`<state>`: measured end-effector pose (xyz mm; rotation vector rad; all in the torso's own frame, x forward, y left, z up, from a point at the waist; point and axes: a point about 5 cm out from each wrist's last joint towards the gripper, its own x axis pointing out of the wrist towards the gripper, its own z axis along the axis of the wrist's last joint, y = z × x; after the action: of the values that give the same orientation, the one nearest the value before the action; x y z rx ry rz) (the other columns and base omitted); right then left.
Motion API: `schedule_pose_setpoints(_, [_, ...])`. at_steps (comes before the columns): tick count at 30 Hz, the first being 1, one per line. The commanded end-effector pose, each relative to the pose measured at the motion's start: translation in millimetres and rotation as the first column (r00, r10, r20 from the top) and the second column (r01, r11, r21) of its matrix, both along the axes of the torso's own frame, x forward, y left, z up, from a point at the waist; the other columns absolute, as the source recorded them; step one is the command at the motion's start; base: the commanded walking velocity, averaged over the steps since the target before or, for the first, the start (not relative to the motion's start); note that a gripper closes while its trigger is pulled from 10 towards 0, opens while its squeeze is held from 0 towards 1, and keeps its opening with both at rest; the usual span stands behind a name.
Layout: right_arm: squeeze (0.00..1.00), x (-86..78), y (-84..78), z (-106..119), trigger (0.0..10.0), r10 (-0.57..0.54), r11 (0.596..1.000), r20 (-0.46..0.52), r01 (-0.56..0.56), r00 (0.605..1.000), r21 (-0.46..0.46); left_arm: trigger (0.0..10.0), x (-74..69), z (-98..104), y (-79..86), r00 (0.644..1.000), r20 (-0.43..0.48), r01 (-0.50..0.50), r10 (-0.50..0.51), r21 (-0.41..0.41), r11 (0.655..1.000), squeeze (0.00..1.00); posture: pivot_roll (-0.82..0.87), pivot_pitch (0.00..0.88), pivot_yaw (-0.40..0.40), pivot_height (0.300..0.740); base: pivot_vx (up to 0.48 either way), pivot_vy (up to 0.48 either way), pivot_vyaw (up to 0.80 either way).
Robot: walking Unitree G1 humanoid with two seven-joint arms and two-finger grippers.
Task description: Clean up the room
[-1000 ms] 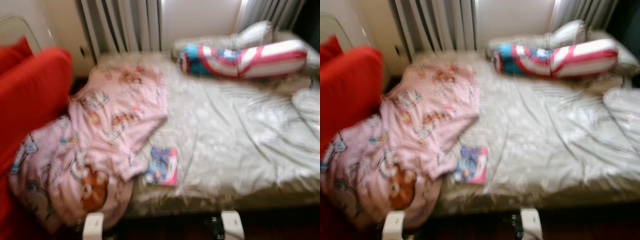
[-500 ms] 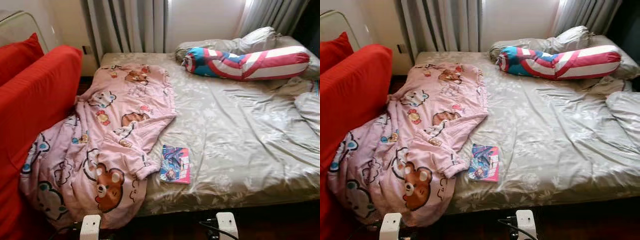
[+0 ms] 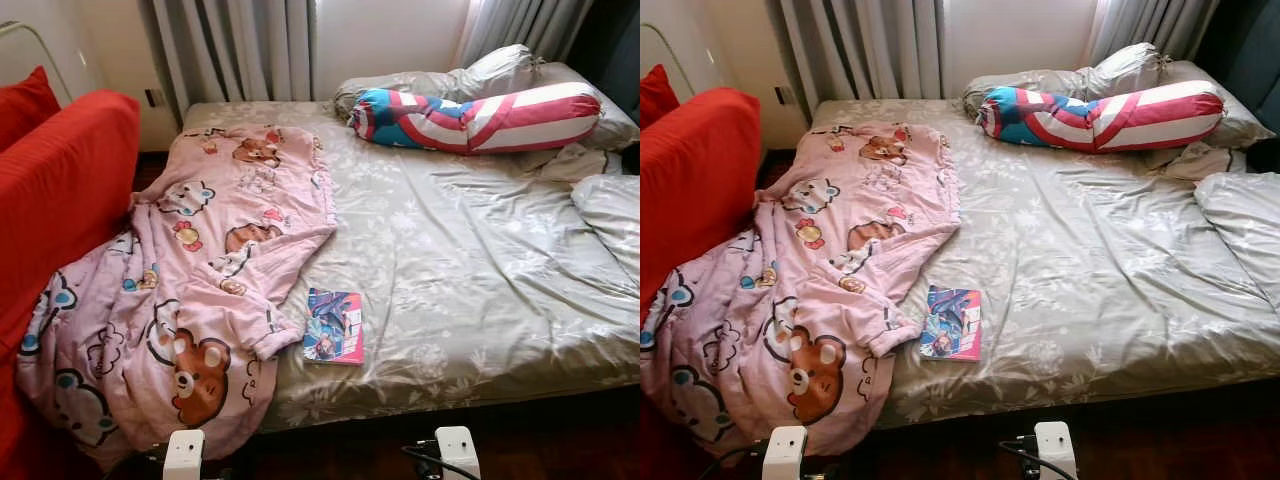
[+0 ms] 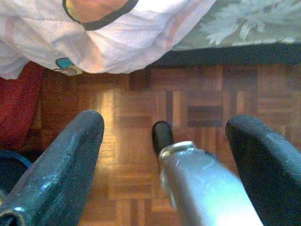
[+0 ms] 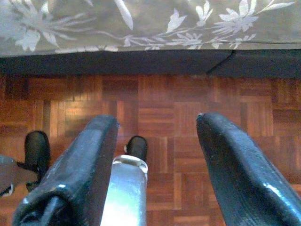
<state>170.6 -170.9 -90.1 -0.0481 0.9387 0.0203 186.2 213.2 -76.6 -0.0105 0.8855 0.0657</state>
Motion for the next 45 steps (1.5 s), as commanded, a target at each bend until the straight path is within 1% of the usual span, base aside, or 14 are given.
schedule_pose_setpoints(1, [0.0, -0.2, 1.8, 0.0, 10.0, 0.005, 1.0, 0.007, -0.005, 1.0, 0.01, 10.0, -9.1, -4.5, 0.8, 0.999, -0.033, -0.004, 0.004, -0.008, 1.0, 0.0, -0.01, 0.031, -0.016, 0.74, 0.3, 0.0, 0.8])
schedule_pose_setpoints(7, [0.0, -0.3, 6.1, -0.5, 10.0, 0.007, 1.0, 0.003, -0.008, 1.0, 0.021, 10.0, -8.9, -4.5, 0.6, 0.999, -0.033, -0.004, 0.004, -0.011, 1.0, 0.0, -0.01, 0.031, -0.016, 0.74, 0.338, 0.0, 0.77])
schedule_pose_setpoints(8, [0.0, -0.6, 6.7, -0.6, 10.0, 0.007, 1.0, 0.002, -0.007, 1.0, 0.023, 10.0, -8.9, -4.5, 0.6, 0.999, -0.032, -0.004, 0.004, -0.011, 1.0, 0.0, -0.01, 0.031, -0.016, 0.74, 0.36, 0.0, 0.0])
schedule_pose_setpoints(10, [0.0, -3.2, 9.1, -1.6, 10.0, -0.033, 0.998, 0.006, 0.033, 0.999, 0.045, 10.0, -9.0, -4.5, 0.3, 0.999, -0.032, -0.004, 0.003, -0.013, 1.0, 0.0, -0.01, 0.031, -0.017, 0.74, 0.364, 0.0, 0.0])
schedule_pose_setpoints(16, [0.0, -2.8, 11.4, -1.5, 10.0, -0.019, 0.999, 0.008, 0.019, 1.0, 0.046, 10.0, -9.0, -4.5, 0.3, 0.999, -0.031, -0.008, 0.007, -0.012, 1.0, 0.0, -0.01, 0.031, -0.017, 0.74, 0.366, 0.0, 0.0])
schedule_pose_setpoints(20, [0.0, -3.1, 15.3, -1.7, 10.0, 0.01, 0.999, 0.01, -0.011, 1.0, 0.043, 10.0, -9.0, -4.5, 0.4, 1.0, -0.03, -0.009, 0.008, -0.013, 1.0, 0.0, -0.01, 0.031, -0.018, 0.74, 0.364, 0.0, 0.0])
schedule_pose_setpoints(25, [0.0, -1.6, 12.4, -0.8, 10.0, 0.009, 0.999, 0.018, -0.01, 1.0, 0.049, 10.0, -8.9, -4.4, 0.5, 1.0, -0.028, -0.009, 0.009, -0.014, 1.0, 0.0, -0.01, 0.031, -0.018, 0.74, 0.352, 0.0, 0.64])
schedule_pose_setpoints(28, [0.0, -1.8, 11.8, -0.9, 10.0, -0.002, 0.998, 0.016, 0.001, 1.0, 0.056, 10.0, -8.8, -4.3, 0.4, 1.0, -0.026, -0.01, 0.01, -0.015, 1.0, 0.0, -0.01, 0.031, -0.018, 0.74, 0.259, 0.0, 0.0])
schedule_pose_setpoints(31, [0.0, -1.0, 11.8, -0.5, 10.0, -0.011, 0.997, 0.018, 0.01, 1.0, 0.074, 10.0, -8.2, -3.7, 0.4, 1.0, -0.012, -0.017, 0.016, -0.018, 1.0, 0.0, -0.01, 0.031, -0.017, 0.74, 0.0, 0.0, 0.0])
schedule_pose_setpoints(36, [0.0, -0.5, 11.4, -0.2, 10.0, -0.008, 0.997, 0.021, 0.007, 1.0, 0.077, 10.0, -7.8, -3.4, 0.2, 1.0, -0.004, -0.02, 0.02, -0.021, 1.0, 0.0, -0.01, 0.03, -0.017, 0.74, 0.0, 0.0, 0.0])
schedule_pose_setpoints(45, [0.0, -0.7, 11.9, -0.6, 10.0, -0.005, 0.997, 0.011, 0.004, 1.0, 0.073, 10.0, -8.7, -4.0, 0.7, 1.0, -0.017, -0.023, 0.023, -0.018, 1.0, 0.0, -0.01, 0.031, -0.018, 0.74, 0.0, 0.031, 0.0])
